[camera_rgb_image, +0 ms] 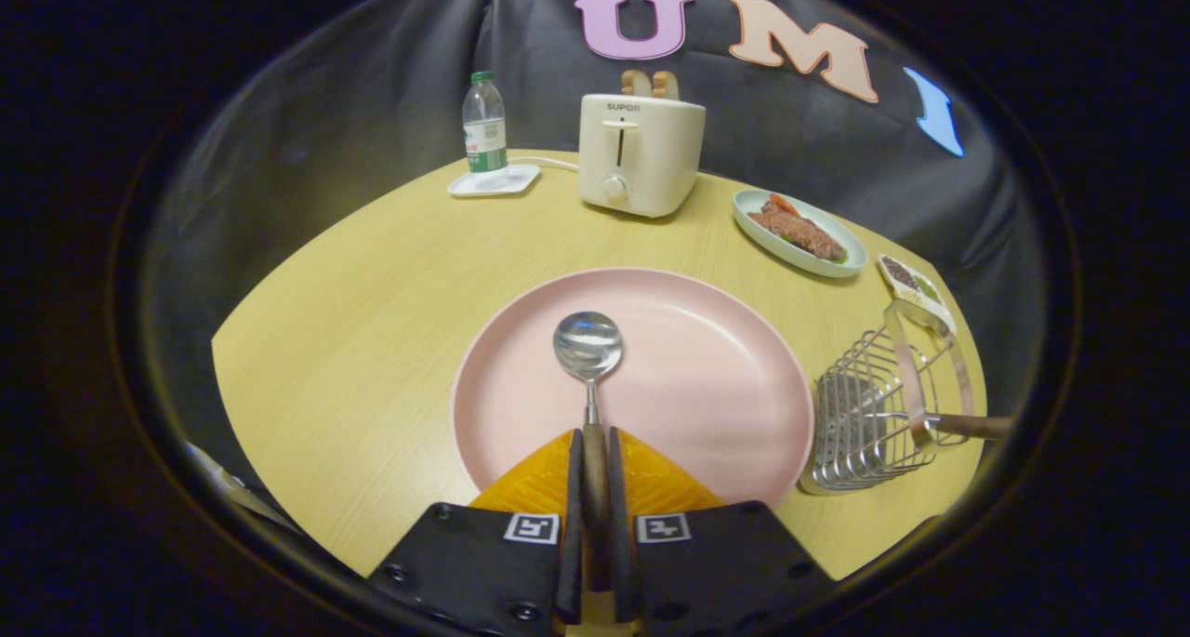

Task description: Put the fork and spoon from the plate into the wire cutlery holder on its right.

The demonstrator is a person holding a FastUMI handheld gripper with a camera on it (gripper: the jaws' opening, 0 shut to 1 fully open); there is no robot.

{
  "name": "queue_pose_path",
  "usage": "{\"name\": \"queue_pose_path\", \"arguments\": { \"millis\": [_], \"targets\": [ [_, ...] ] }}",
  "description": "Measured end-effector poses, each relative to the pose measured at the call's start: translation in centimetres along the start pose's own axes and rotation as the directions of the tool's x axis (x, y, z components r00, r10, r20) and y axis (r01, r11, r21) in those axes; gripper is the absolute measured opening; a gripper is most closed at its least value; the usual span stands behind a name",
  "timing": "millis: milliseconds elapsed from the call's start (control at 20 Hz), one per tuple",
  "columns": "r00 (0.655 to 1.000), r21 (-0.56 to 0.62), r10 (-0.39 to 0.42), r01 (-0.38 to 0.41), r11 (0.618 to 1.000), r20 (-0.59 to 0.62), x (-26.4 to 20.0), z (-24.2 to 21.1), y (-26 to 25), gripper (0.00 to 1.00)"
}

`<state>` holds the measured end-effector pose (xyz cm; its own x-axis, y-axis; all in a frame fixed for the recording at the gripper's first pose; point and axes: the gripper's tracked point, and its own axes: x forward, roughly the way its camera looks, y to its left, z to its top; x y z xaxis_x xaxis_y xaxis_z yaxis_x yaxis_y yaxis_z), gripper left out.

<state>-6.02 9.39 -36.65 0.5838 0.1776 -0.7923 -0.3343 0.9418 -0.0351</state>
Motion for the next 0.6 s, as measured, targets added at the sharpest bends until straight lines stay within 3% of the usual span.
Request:
{"name": "queue_pose_path", "arguments": {
  "millis": [250,600],
  "targets": [
    [1.000,0.028,-0.009,0.010,1.000,-0.019,-0.2,0.0,-0.1,0.05],
    [0.999,-0.001,-0.004,0.004,1.000,-0.035,-1.9,1.4,-1.4,0.05]
  ]
}}
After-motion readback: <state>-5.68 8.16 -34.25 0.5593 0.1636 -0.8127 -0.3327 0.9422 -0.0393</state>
